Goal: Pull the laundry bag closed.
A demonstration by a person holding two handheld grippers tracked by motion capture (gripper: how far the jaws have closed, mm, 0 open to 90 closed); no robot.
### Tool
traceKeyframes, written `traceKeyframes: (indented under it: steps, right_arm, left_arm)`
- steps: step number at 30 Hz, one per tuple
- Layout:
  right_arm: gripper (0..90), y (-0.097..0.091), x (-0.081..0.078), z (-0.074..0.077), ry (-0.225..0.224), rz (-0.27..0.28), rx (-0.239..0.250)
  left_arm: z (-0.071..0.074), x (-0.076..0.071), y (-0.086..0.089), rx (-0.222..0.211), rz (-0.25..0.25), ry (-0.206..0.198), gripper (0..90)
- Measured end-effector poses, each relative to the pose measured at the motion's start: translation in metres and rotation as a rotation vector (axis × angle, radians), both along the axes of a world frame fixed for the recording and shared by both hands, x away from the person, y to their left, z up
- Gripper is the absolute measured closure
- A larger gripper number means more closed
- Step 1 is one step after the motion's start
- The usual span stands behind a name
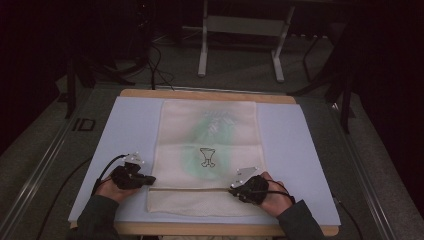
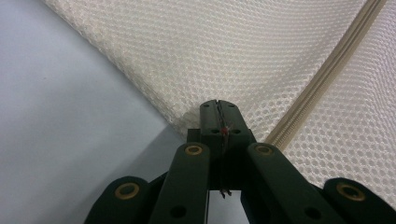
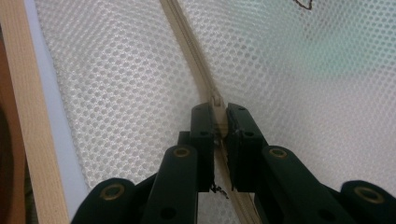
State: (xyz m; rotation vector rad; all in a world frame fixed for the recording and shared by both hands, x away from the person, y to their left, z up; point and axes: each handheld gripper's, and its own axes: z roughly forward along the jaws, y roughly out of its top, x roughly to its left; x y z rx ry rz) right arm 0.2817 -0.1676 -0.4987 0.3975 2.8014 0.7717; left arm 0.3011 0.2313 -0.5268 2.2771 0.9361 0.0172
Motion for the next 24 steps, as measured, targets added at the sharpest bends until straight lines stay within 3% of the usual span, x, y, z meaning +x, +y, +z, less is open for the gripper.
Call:
traceKeyframes:
  steps: [17,24]
  right_arm:
    - [82.3,-0.013,0.002,-0.001,0.008,-0.026,0.008]
    - [82.3,-0.017,0.001,0.001,0.013,-0.001,0.015]
  left_arm:
    - [0.0,0.0,0.0,-0.002,0.002,0.001,90.0]
    - [0.0,0.0,0.0,0.002,0.001,0.0,90.0]
